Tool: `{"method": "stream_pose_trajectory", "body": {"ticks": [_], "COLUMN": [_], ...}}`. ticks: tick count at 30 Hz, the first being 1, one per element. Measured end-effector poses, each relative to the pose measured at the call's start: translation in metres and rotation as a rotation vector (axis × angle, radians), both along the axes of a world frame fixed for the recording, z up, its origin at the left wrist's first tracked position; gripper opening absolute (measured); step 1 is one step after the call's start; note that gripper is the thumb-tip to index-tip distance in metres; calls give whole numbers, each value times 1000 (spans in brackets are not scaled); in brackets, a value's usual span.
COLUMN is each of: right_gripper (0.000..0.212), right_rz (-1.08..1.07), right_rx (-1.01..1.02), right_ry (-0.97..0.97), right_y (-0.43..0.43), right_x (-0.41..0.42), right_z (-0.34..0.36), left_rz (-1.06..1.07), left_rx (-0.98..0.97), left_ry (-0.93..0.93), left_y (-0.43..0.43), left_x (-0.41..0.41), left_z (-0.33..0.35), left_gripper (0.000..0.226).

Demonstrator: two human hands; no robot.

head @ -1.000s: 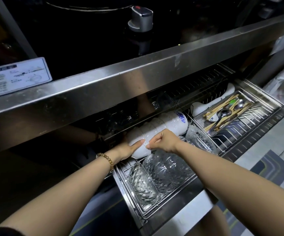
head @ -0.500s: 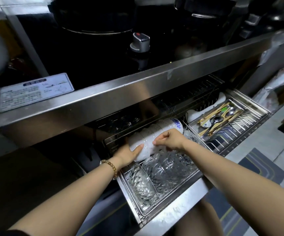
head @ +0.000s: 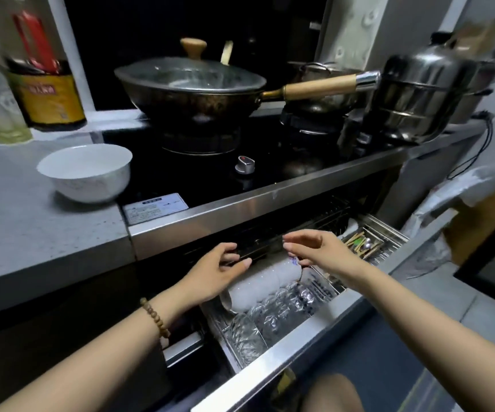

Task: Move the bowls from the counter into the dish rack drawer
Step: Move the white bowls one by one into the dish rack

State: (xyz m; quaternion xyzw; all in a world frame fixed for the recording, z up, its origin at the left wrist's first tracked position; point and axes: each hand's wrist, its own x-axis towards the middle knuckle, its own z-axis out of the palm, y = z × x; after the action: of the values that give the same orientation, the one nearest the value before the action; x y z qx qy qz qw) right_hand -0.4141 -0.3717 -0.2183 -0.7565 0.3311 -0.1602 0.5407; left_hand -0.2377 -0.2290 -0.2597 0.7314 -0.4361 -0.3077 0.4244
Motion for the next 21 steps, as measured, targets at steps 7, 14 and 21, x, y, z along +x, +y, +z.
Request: {"method": "stream_pose_trajectory", "body": {"ticks": [7,14,21], "right_gripper": [41,48,48], "right_rz": [151,289,365], "right_rx": [-240,-319,-418], "right_ry": [-180,-231,-203], "right_y": [52,95,116], "right_x": [42,102,154], "right_z": [70,107,118], "left_rz": [45,206,419], "left_rx": [-260,-385,-255], "left_ry": [-133,-178,-235], "left_y": [70,130,160], "left_x": [24,74,127], "left_z": [107,158,151], "left_gripper": [49,41,56]}}
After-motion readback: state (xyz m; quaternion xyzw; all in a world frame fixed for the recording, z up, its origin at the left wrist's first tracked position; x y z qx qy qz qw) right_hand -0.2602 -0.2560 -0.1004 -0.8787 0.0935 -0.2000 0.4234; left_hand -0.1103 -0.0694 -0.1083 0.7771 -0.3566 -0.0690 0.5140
